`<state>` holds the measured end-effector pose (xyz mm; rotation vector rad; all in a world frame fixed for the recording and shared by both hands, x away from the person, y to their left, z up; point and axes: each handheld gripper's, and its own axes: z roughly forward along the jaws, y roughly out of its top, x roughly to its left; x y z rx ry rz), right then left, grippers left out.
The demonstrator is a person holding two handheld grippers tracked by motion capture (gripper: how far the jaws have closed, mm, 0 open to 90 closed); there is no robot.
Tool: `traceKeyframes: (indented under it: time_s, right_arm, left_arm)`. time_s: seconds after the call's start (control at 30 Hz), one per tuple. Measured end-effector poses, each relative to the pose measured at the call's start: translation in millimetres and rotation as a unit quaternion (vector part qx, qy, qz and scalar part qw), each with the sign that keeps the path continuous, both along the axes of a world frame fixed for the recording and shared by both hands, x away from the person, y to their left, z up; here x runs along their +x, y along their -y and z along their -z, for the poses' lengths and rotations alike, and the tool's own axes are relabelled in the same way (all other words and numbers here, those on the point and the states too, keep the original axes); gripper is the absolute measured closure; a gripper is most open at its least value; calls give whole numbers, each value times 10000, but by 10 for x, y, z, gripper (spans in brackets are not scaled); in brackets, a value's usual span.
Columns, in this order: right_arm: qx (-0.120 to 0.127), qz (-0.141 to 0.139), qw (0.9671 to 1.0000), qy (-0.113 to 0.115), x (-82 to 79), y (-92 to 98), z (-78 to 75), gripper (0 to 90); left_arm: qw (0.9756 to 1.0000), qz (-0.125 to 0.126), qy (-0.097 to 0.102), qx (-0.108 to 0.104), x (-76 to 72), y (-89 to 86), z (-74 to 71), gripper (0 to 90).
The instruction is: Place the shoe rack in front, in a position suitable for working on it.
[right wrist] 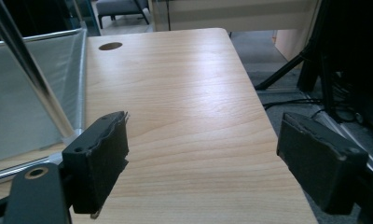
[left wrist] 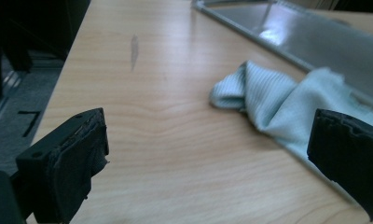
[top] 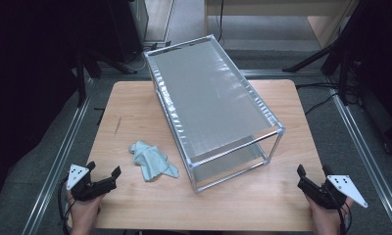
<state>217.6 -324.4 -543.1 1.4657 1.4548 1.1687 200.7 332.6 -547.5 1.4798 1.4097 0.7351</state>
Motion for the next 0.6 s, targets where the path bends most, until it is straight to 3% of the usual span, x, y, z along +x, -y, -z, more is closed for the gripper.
traceKeyframes:
  time_s: [0.03,0.07,0.23,0.43,0.47,0.5,0.6]
  right_arm:
    - [0,0,10000,0,0,0,0,171]
    - [311,-43,9994,-143,1,18,3,165]
    - [623,27,9974,-367,-32,64,1,162]
    - [400,10,9985,-363,-22,15,1,181]
    - [165,-13,9992,-368,-21,-32,4,192]
    - [95,-37,9993,-372,-21,-54,6,194]
    - [36,-77,9992,-387,-26,-84,7,193]
  left_arm:
    - [10000,0,0,0,0,0,0,0]
    - [9997,31,116,-232,20,61,-59,0]
    - [9996,115,246,-122,108,300,-125,0]
    - [9992,381,99,62,234,516,-112,0]
    - [9991,425,55,46,246,548,-115,0]
    - [9987,497,-87,-88,265,611,-128,0]
    - [9985,490,-247,-37,285,705,-137,0]
